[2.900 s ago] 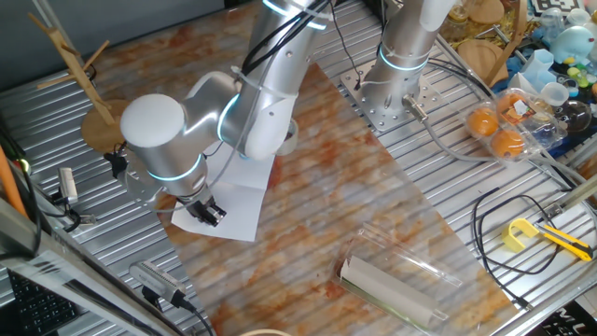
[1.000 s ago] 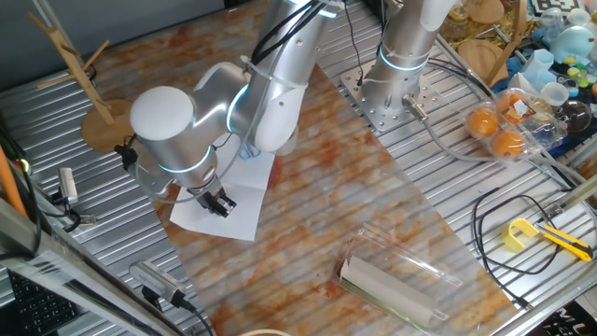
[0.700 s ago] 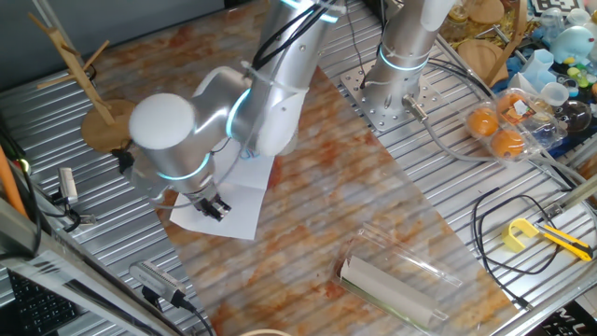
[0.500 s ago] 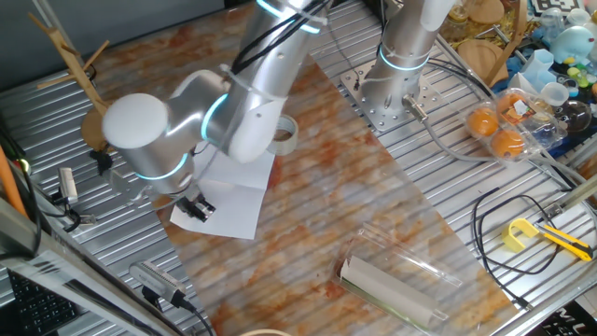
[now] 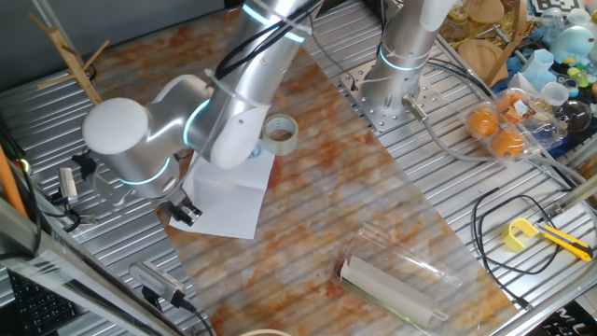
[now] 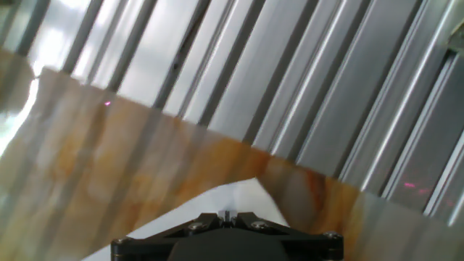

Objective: Unfold a piece of paper

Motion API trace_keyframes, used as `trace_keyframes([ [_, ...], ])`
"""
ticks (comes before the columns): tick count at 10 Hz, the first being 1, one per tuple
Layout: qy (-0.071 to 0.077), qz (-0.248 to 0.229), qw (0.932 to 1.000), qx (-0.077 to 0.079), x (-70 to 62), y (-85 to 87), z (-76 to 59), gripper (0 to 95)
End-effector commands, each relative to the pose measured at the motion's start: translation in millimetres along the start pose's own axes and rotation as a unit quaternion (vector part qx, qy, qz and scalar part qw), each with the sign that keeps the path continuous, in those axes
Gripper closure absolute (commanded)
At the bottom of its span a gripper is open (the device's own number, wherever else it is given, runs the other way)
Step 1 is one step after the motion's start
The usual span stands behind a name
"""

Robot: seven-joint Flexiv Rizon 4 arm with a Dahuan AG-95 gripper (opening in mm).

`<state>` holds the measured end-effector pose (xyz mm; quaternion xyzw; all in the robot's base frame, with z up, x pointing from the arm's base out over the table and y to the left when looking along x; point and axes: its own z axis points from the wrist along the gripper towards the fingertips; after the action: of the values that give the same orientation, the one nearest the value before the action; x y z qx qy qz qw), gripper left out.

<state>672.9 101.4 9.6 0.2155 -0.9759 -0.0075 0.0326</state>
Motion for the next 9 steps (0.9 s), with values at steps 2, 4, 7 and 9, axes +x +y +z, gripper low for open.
trace_keyframes([
  [2,-0.001,-0.002,1.0000,0.001,-4.9,-6.6,0.0,95.0],
  [4,-0.001,-0.002,1.0000,0.000,-7.7,-9.3,-1.1,95.0],
  [7,-0.002,0.000,1.0000,0.001,-12.9,-12.2,1.2,95.0],
  [9,-0.001,0.001,1.0000,0.001,-16.5,-14.1,-1.0,95.0],
])
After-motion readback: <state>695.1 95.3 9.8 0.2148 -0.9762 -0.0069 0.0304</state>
